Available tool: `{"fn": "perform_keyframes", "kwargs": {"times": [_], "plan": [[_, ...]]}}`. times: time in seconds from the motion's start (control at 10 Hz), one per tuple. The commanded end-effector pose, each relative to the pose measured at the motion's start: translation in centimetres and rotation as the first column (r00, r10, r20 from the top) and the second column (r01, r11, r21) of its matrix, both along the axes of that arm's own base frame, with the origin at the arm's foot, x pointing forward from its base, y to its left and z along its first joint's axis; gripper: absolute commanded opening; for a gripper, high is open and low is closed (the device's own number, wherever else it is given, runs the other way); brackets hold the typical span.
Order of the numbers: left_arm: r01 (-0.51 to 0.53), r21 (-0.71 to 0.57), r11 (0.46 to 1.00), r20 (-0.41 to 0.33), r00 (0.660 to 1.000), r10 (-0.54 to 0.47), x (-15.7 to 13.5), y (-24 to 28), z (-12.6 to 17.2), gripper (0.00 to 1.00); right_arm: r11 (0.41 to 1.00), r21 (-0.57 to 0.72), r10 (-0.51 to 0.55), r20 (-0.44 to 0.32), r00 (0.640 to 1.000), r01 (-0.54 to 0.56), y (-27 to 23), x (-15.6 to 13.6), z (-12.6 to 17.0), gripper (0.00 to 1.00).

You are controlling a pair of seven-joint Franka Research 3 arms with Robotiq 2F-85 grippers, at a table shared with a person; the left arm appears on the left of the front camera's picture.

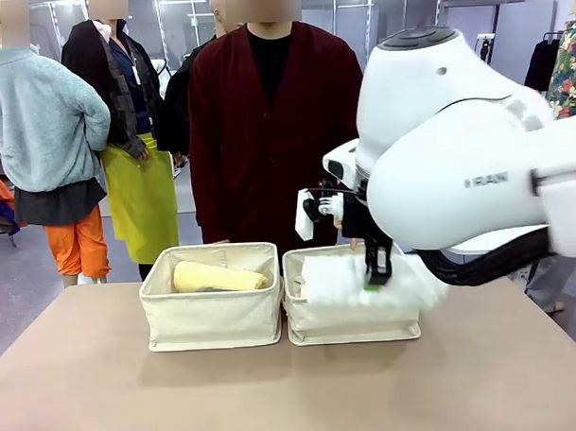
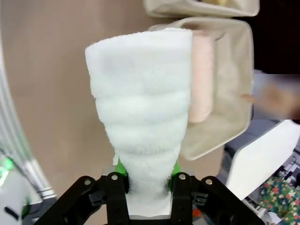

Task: Divide the towels into two baskets.
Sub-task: Pick up one hotel-folded towel from the bottom of the table and place it in the Fabric basket indicated by the person.

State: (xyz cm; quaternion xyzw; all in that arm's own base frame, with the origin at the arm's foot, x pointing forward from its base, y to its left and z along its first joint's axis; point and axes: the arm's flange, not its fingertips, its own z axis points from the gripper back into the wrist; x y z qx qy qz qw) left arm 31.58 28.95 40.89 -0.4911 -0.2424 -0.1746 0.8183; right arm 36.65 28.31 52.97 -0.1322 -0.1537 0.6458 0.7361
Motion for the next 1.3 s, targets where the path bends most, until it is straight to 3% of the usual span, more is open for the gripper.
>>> {"fn": "perform_keyframes", "kwargs": {"times": [0.0, 0.2, 0.5, 0.7, 1.0, 1.2], "plan": [[-0.004, -0.007, 1.000, 0.009, 1.000, 0.004, -0.5, -0.2, 0.2, 1.00, 0.998, 0.022, 0.052, 0.012, 0.999, -0.052, 0.8, 6.5, -1.4, 0.37], [-0.004, -0.007, 1.000, 0.009, 1.000, 0.004, -0.5, -0.2, 0.2, 1.00, 0.998, -0.015, 0.070, 0.055, 0.996, -0.069, 1.4, 11.5, -3.6, 0.37], [-0.004, -0.007, 1.000, 0.009, 1.000, 0.004, -0.5, -0.2, 0.2, 1.00, 0.995, -0.084, 0.058, 0.038, 0.998, -0.054, 1.9, 16.3, -5.9, 0.37], [-0.004, -0.007, 1.000, 0.009, 1.000, 0.004, -0.5, -0.2, 0.2, 1.00, 0.989, -0.133, 0.074, 0.052, 0.996, -0.067, 2.0, 17.4, -6.0, 0.63], [-0.004, -0.007, 1.000, 0.009, 1.000, 0.004, -0.5, -0.2, 0.2, 1.00, 0.986, -0.154, 0.073, 0.065, 0.995, -0.062, 2.0, 16.9, -6.3, 1.00], [-0.004, -0.007, 1.000, 0.009, 1.000, 0.004, -0.5, -0.2, 0.2, 1.00, 0.989, -0.142, 0.059, 0.082, 0.995, -0.046, 1.4, 16.0, -6.2, 1.00]]}}
